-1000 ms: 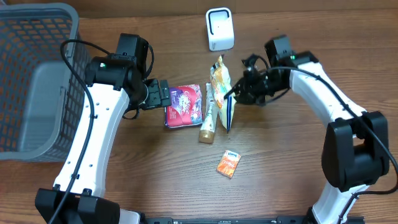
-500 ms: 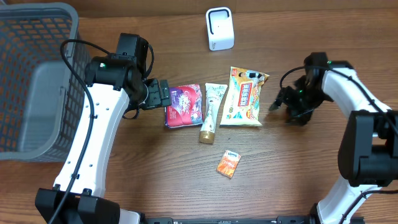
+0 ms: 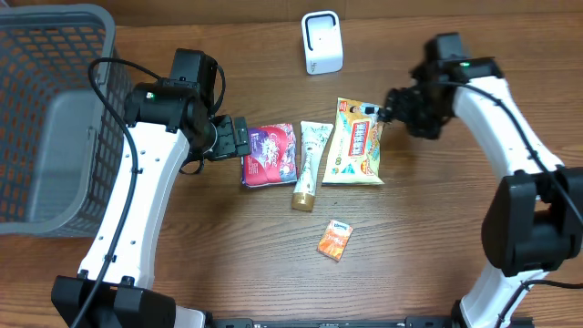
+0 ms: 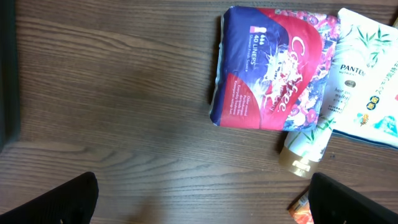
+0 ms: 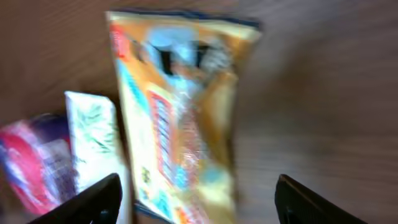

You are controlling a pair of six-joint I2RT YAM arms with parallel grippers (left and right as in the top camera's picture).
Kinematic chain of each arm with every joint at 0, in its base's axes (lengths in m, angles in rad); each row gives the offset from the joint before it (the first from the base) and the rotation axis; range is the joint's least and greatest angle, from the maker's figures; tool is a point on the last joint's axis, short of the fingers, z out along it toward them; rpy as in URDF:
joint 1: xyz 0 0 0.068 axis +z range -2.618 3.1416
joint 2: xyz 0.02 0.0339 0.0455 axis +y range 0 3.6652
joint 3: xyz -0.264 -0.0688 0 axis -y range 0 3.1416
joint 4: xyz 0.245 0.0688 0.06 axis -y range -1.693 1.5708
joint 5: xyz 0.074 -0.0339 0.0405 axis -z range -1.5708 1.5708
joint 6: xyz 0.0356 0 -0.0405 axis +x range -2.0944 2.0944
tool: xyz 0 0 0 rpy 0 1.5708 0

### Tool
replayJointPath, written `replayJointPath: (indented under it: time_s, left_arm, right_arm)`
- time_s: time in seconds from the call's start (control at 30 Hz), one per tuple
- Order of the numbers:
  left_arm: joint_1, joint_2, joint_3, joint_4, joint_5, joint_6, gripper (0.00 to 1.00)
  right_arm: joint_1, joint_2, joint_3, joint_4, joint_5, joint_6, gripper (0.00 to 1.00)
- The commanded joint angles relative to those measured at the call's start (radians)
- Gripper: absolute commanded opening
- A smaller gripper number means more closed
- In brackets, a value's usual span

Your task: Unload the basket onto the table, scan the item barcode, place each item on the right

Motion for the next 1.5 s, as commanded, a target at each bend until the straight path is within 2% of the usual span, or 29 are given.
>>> replayJointPath:
  time_s: [0.0, 0.3, 0.53, 0.6, 0.63, 0.7, 0.8, 0.83, 1.0, 1.1, 1.37, 1.4, 1.47]
  left_arm:
    - [-0.003, -0.002, 0.007, 0.001, -0.01, -0.01, 1.0]
    - [-0.003, -0.002, 0.007, 0.001, -0.01, -0.01, 1.0]
    - [-0.003, -0.002, 0.007, 0.001, -0.01, -0.01, 1.0]
    - [-0.003, -0.002, 0.007, 0.001, -0.01, -0.01, 1.0]
    - [-0.003, -0.002, 0.007, 0.001, -0.01, -0.01, 1.0]
    - [-0.003, -0.002, 0.007, 0.001, -0.01, -0.01, 1.0]
    - [-0.003, -0.002, 0.007, 0.001, -0.01, -0.01, 1.0]
    - [-0.003, -0.002, 0.007, 0.001, -0.01, -0.01, 1.0]
    - [-0.003, -0.002, 0.007, 0.001, -0.01, -0.01, 1.0]
    - [-0.003, -0.002, 0.007, 0.001, -0.01, -0.01, 1.0]
    - [-0.003, -0.002, 0.007, 0.001, -0.01, -0.01, 1.0]
    - [-0.003, -0.002, 0.007, 0.001, -0.01, -0.01, 1.0]
    - [-0.003, -0.002, 0.007, 0.001, -0.01, -0.01, 1.0]
  right_arm:
    - [0.032, -0.008, -0.059, 0.074, 0.048, 0.155, 0.8]
    - [0.087, 0.03, -0.2, 0.23, 0.055, 0.202, 0.79]
    - [0.12, 0.104, -0.207, 0.26, 0.05, 0.204, 0.68]
    - [0.121, 0.119, -0.207, 0.259, 0.068, 0.204, 0.61]
    - [0.121, 0.124, -0.207, 0.254, 0.084, 0.203, 0.51]
    - [0.121, 0.124, -0.206, 0.249, 0.087, 0.204, 0.41]
    - [0.117, 0.122, -0.187, 0.228, 0.087, 0.203, 0.17]
    - [0.114, 0.122, -0.163, 0.204, 0.082, 0.204, 0.05]
    - [0.111, 0.122, -0.032, 0.129, 0.055, 0.203, 0.04]
    - [0.107, 0.122, 0.066, 0.153, -0.018, 0.214, 0.04]
    - [0.097, 0.122, 0.127, 0.435, -0.092, 0.414, 0.04]
    - [0.097, 0.122, 0.127, 0.538, -0.109, 0.486, 0.04]
    - [0.1, 0.122, 0.127, 0.624, -0.108, 0.522, 0.04]
